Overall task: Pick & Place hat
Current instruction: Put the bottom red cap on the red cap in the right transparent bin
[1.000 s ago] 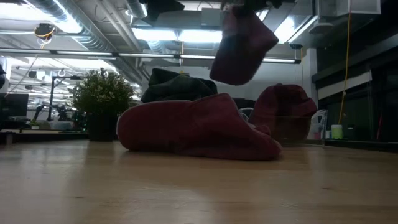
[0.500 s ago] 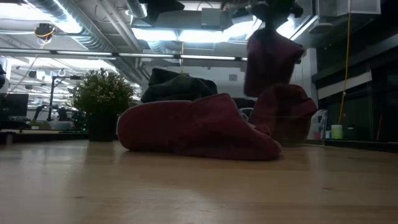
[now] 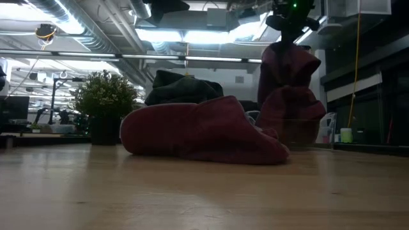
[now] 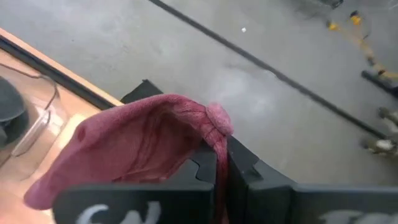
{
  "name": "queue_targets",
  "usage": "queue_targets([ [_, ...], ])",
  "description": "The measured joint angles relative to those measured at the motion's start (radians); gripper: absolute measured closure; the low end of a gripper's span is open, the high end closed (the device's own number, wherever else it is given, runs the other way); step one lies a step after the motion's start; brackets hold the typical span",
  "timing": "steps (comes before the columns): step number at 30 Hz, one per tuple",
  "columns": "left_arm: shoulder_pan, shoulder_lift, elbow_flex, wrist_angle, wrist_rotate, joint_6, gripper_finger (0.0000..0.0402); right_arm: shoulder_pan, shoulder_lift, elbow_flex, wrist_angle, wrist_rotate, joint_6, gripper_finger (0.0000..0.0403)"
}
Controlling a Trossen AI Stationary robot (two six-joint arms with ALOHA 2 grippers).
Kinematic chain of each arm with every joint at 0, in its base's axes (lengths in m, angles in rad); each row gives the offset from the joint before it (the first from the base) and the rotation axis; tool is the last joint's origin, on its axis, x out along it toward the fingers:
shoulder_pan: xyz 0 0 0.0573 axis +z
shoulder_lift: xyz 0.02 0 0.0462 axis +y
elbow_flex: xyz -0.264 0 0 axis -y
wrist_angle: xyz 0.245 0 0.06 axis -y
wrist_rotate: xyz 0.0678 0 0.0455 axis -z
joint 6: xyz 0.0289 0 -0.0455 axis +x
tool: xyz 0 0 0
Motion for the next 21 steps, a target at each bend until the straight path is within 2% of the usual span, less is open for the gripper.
queue_targets([
  [4, 0.000, 0.000, 0.000, 0.000, 0.000, 0.000, 0.0243, -0.040, 0.007, 0.000, -0.010, -0.026, -0.013, 0.0395],
  [11, 0.000, 0.000, 0.000, -0.003, 0.000, 0.000, 0.0246, -0.092, 0.050, 0.000, -0.027, -0.148, -0.039, 0.0395],
  [21, 0.000, 0.000, 0.000, -0.008, 0.000, 0.000, 0.0243, -0.094, 0.136, -0.001, -0.035, -0.146, -0.141, 0.0395],
])
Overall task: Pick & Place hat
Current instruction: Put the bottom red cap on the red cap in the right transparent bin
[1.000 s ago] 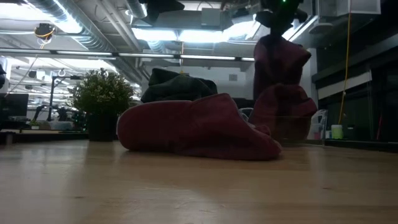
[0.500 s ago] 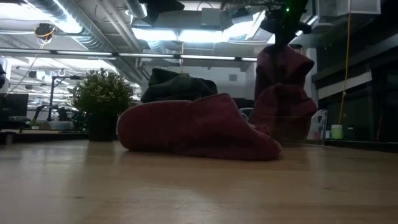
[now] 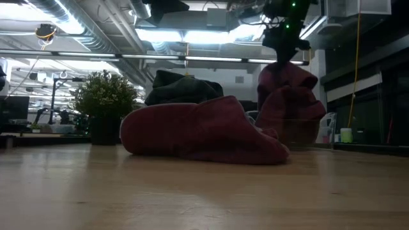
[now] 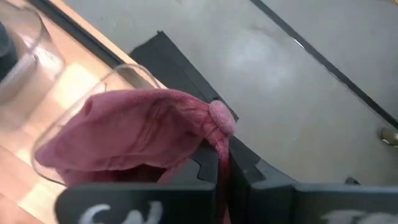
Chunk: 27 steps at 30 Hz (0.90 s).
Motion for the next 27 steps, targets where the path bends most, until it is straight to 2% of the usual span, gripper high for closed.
queue_targets([
  [5, 0.000, 0.000, 0.000, -0.019, 0.000, 0.000, 0.0246, -0.019, 0.022, 0.000, -0.021, 0.051, -0.053, 0.0395],
  [11, 0.000, 0.000, 0.000, -0.037, -0.007, 0.000, 0.0243, -0.037, 0.024, 0.000, -0.018, 0.056, -0.197, 0.0395],
  [13, 0.000, 0.000, 0.000, -0.037, -0.020, 0.000, 0.0243, -0.040, 0.024, 0.000, -0.017, 0.032, -0.204, 0.0395],
  [18, 0.000, 0.000, 0.000, -0.037, -0.049, 0.000, 0.0246, -0.045, 0.024, 0.000, -0.007, -0.130, -0.134, 0.0395],
  [27, 0.000, 0.000, 0.000, -0.043, -0.051, 0.026, 0.0243, -0.045, 0.024, 0.000, 0.008, -0.128, -0.119, 0.0395],
])
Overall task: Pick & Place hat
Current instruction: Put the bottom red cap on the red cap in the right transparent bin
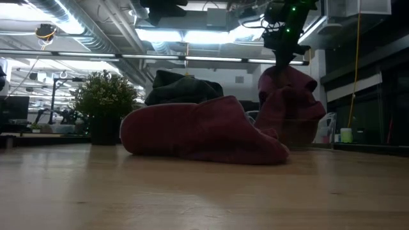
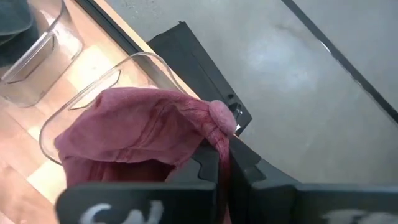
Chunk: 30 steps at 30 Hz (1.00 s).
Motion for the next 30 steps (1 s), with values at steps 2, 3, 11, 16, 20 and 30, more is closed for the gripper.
queue_targets([
  [2, 0.000, 0.000, 0.000, -0.005, 0.000, 0.000, 0.0244, 0.000, 0.000, 0.000, 0.011, 0.000, -0.021, 0.0395],
  [3, 0.000, 0.000, 0.000, -0.006, 0.000, 0.000, 0.0246, 0.000, 0.001, 0.000, 0.017, 0.000, -0.035, 0.0395],
  [11, 0.000, 0.000, 0.000, -0.007, 0.000, 0.000, 0.0242, 0.001, 0.019, -0.051, 0.057, 0.000, -0.056, 0.0395],
  [16, 0.000, 0.000, 0.000, -0.022, 0.000, 0.000, 0.0246, 0.008, 0.019, -0.175, 0.117, 0.000, -0.027, 0.0395],
  [20, 0.000, 0.000, 0.000, -0.029, -0.002, -0.008, 0.0248, 0.010, 0.012, -0.253, 0.152, -0.029, 0.017, 0.0395],
  [30, 0.000, 0.000, 0.000, -0.021, -0.067, 0.015, 0.0248, 0.019, -0.072, -0.248, 0.198, -0.053, -0.043, 0.0395],
])
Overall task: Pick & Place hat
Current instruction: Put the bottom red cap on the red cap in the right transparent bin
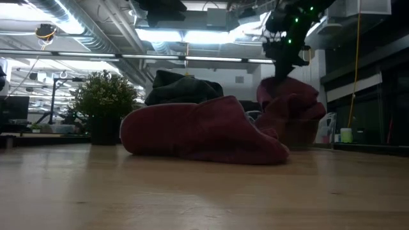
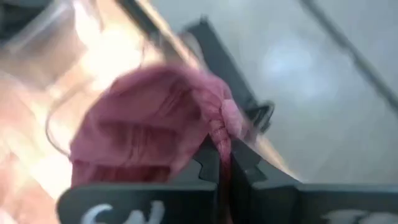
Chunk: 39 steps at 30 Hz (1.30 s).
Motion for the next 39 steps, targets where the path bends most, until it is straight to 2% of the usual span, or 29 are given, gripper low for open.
queue_targets([
  [9, 0.000, 0.000, 0.000, 0.000, 0.002, 0.000, 0.0245, -0.009, -0.023, 0.012, 0.131, -0.001, -0.272, 0.0389],
  [20, 0.000, 0.000, 0.000, -0.018, 0.009, -0.024, 0.0245, -0.011, -0.022, -0.015, 0.083, 0.001, -0.252, 0.0388],
  [26, 0.000, 0.000, 0.000, -0.049, 0.010, -0.024, 0.0245, -0.013, -0.021, -0.064, 0.097, 0.145, -0.301, 0.0387],
  [29, 0.000, 0.000, 0.000, -0.062, 0.010, -0.020, 0.0245, -0.013, -0.022, -0.064, 0.108, 0.184, -0.337, 0.0387],
  [36, 0.000, 0.000, 0.000, -0.064, 0.010, 0.002, 0.0244, -0.013, -0.023, -0.064, 0.100, 0.178, -0.344, 0.0387],
  [39, 0.000, 0.000, 0.000, -0.065, 0.010, 0.005, 0.0245, -0.010, -0.024, -0.064, 0.047, 0.123, -0.274, 0.0387],
])
